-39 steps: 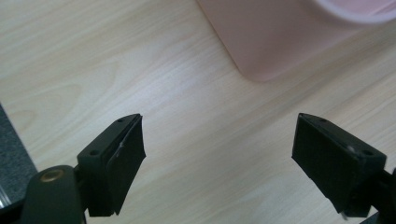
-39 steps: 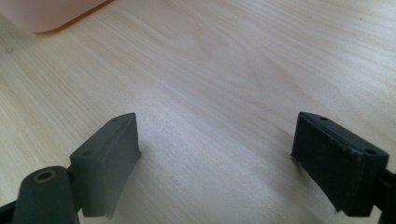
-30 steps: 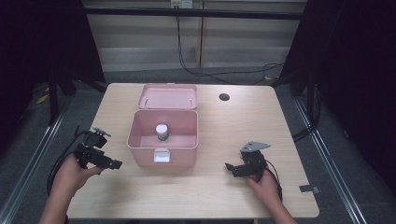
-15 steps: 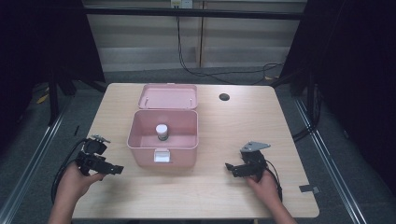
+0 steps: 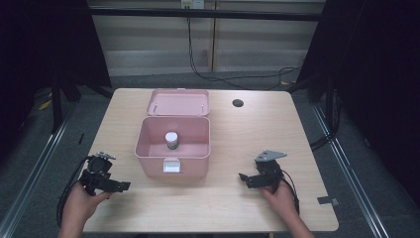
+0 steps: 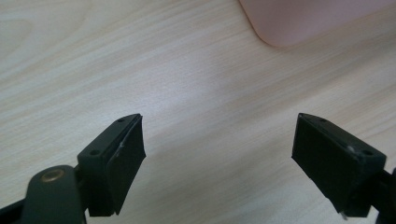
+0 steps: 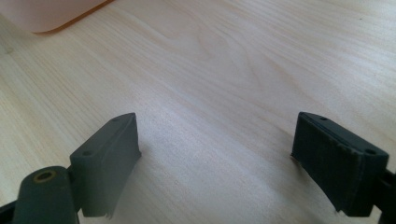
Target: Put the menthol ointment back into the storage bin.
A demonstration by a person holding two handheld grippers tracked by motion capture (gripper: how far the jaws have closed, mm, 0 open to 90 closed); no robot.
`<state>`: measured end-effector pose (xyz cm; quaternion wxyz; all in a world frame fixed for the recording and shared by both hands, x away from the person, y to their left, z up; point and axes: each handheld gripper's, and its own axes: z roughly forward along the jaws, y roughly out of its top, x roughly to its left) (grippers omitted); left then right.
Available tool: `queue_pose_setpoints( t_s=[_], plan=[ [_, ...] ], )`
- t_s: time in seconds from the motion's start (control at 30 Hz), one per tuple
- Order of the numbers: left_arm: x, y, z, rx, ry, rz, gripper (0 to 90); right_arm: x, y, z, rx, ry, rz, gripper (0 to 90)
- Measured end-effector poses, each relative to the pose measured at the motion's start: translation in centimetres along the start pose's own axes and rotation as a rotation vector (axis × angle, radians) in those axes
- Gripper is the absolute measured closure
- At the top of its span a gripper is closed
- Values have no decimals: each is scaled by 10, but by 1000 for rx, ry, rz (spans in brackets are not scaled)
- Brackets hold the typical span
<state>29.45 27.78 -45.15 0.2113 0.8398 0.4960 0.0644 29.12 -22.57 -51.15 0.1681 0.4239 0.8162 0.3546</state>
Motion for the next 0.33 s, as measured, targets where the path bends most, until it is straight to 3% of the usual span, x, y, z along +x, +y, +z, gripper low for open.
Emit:
queue_pose_setpoints(
  t_s=[0.33],
  plan=[
    [-6, -3, 4, 3, -10, 9, 173, 0, 0, 0, 0, 0, 1, 141]
  ],
)
